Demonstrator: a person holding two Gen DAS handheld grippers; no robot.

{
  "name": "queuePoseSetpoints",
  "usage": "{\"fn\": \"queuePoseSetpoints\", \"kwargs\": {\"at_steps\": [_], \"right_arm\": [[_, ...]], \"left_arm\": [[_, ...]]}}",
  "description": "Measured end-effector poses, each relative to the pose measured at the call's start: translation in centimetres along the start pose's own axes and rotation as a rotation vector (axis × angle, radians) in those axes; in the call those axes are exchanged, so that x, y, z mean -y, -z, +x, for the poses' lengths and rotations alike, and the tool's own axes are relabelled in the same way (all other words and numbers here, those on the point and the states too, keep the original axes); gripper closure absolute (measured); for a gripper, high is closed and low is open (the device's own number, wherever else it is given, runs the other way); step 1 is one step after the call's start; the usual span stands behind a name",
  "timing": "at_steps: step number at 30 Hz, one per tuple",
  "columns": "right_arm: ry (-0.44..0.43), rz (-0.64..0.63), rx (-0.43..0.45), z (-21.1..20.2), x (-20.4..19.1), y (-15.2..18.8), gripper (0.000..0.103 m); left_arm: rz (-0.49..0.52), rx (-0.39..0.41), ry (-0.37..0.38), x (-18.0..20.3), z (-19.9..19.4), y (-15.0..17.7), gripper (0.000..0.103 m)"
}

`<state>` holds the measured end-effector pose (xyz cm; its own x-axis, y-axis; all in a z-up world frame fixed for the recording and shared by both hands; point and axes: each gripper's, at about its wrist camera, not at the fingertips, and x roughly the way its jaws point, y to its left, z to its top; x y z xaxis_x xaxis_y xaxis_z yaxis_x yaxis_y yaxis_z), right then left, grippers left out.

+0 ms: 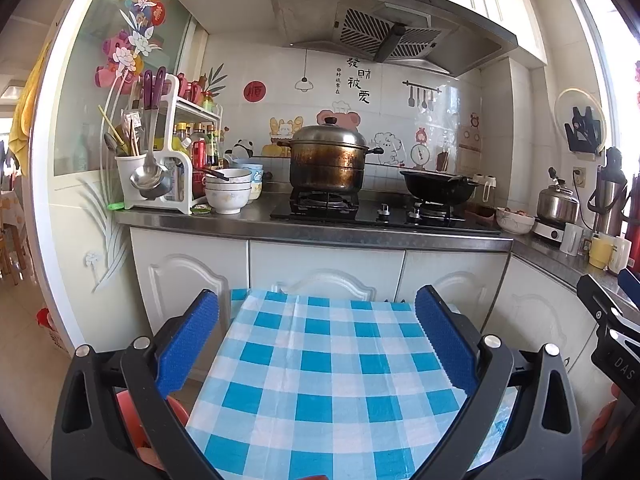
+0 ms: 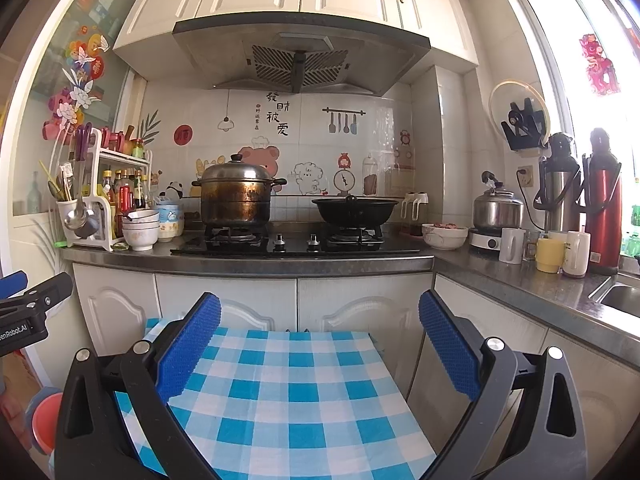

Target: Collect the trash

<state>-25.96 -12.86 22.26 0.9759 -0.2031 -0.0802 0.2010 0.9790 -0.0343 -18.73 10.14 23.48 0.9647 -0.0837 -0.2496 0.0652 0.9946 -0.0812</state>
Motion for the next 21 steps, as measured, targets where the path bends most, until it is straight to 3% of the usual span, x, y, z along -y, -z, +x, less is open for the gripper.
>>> {"fn": "queuePoseSetpoints", "kwargs": {"at_steps": [15,21], "right_arm": [[-0.026,0.008,-0.075,3.3,0.0,2.6,0.005],[-0.067,0.019,-0.206,7.3,0.0,5.6,0.005]], "left_arm": [[0.015,-0.059,-0.006,0.4,2.9,1.3,0.004],[0.03,-0.183,0.003,0.8,7.0,4.5,0.004]]}}
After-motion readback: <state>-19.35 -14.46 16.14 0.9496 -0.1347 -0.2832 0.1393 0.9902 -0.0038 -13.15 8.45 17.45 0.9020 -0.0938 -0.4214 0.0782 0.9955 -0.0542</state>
